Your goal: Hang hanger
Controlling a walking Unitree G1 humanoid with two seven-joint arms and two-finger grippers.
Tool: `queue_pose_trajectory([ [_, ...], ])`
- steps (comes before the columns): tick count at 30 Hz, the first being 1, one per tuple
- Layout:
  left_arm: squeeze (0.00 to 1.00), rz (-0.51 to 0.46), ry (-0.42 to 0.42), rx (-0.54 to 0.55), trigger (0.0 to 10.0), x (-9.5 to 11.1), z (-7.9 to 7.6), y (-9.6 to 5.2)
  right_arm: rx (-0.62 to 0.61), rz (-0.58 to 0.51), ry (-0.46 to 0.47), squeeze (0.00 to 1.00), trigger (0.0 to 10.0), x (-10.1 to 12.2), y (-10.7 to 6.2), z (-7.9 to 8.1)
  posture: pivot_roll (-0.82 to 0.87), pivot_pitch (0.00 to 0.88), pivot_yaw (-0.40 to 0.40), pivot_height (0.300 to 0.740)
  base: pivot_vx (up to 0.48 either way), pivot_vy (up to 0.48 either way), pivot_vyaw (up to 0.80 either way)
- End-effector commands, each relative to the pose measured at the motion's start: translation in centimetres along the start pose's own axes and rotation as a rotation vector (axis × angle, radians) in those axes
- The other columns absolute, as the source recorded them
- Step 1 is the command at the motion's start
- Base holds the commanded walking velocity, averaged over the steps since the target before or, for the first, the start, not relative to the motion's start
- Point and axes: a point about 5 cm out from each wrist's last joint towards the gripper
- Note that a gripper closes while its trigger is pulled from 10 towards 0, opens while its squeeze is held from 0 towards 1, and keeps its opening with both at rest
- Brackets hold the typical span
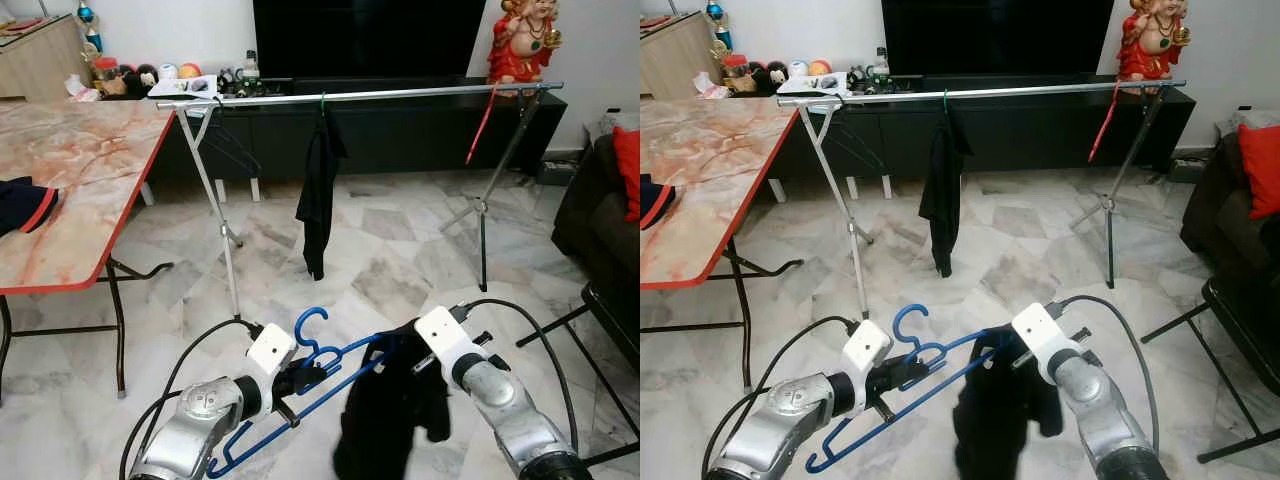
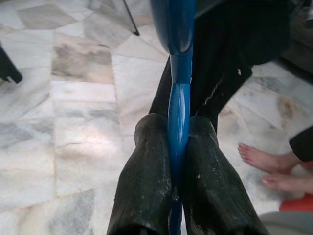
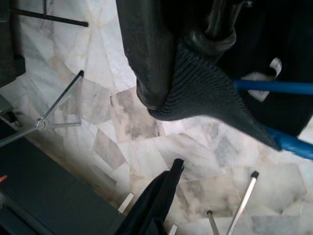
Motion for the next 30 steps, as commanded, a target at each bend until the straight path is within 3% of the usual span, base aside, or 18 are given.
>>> queue_pose_trajectory([
  [1,0.0,-0.007,0.009,-0.038,10.0,0.3,-0.3,-0.2,-0.024,-0.031,-0.024,0.0,10.0,0.8,0.3,-0.7,0.15,0.049,0.005,0.74,0.0,0.0,0.0],
  [6,0.0,-0.014,-0.006,-0.117,10.0,0.5,-0.9,-0.7,0.032,-0.07,-0.009,0.0,10.0,1.4,0.5,-0.5,0.15,0.049,0.004,0.74,0.0,0.0,0.0],
  [10,0.0,-0.035,-0.009,-0.12,10.0,1.0,-1.0,-0.5,0.074,-0.106,0.065,0.0,10.0,1.9,0.7,0.1,0.15,0.049,0.004,0.74,0.0,0.0,0.0],
  [13,0.0,-0.044,-0.012,-0.092,10.0,1.1,-1.0,0.0,0.082,-0.118,0.14,0.0,10.0,2.2,0.7,0.5,0.15,0.049,0.004,0.74,0.0,0.0,0.0],
  [17,0.0,-0.023,0.011,0.036,10.0,0.9,-0.1,0.5,0.067,-0.114,0.244,0.0,10.0,2.4,0.9,0.8,0.15,0.046,0.003,0.74,0.0,0.0,0.0],
  [30,0.0,0.022,0.039,0.09,10.0,0.4,0.9,-0.2,-0.015,-0.058,0.182,0.0,10.0,1.7,1.1,0.1,0.16,0.042,0.002,0.74,0.0,0.0,0.0],
])
Point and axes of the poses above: a point about 5 cm out from each wrist's last joint towards the gripper, its own y axis pointing out of the wrist towards the gripper, its own x axis along the axis of the wrist's last joint, z = x × y, and after that the axes turned 9 degrees about -y, right-handed
